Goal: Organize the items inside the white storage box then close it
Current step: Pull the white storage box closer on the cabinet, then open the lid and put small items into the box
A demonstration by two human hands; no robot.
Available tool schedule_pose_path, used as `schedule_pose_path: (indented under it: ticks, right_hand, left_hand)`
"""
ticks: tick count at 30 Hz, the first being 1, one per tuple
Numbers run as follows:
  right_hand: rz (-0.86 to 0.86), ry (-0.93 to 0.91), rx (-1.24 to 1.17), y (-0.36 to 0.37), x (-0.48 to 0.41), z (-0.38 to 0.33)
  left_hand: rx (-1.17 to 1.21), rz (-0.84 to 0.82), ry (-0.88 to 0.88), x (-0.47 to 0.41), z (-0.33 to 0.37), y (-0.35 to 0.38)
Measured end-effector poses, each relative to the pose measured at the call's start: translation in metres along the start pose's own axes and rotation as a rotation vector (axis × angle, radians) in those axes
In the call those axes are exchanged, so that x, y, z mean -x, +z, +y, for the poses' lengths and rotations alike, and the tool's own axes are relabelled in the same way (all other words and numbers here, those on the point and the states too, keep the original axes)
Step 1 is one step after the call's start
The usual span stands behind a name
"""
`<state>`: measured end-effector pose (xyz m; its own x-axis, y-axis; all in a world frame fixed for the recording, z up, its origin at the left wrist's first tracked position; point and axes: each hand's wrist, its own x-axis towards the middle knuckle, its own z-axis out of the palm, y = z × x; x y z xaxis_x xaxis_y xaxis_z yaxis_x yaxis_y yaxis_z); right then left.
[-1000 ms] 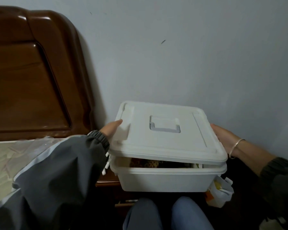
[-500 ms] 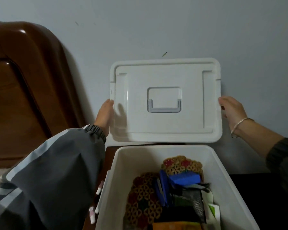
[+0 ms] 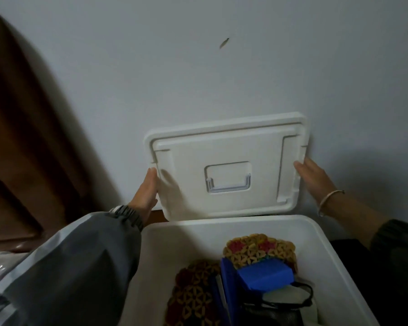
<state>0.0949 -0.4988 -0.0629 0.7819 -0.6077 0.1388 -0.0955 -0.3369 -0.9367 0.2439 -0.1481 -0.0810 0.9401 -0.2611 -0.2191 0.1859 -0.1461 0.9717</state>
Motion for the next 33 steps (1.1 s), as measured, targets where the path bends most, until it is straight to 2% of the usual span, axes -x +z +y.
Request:
schedule_pose_path:
  ticks: [5,9,13,16,19,24,28,33]
  right_hand:
    - [-0.076,0.129,0.043,0.016,-0.013,0.026]
    - [-0.17,0.278,-0.013,0.022,-0.021,0.051]
    - [-0.271,0.347,0.039,0.022,-0.029,0.064]
    - [-0.276,0.332,0.065,0.02,-0.026,0.06]
    - [-0.209,0.256,0.167,0.012,-0.013,0.045]
    - [-0.026,0.001,0.195,-0.003,0.026,-0.001]
    - [-0.058,-0.157,0.183,-0.005,0.079,-0.032]
    - [-0.158,-0.426,0.366,0.008,0.149,-0.049]
  left_hand:
    - [0.003,-0.05,-0.103,-0.013,-0.02,-0.002]
    - [0.027,-0.072,-0.137,-0.017,-0.027,0.0]
    - [-0.236,-0.062,-0.089,-0.022,-0.026,0.008]
    - [-0.388,-0.033,-0.043,-0.021,-0.026,0.009]
    - [-0.465,0.006,0.041,-0.013,-0.022,0.003]
    - [-0.54,0.078,0.157,0.018,-0.009,-0.009]
    - [-0.545,0.093,0.264,0.057,-0.008,-0.014]
    - [-0.615,0.101,0.308,0.111,-0.026,-0.017]
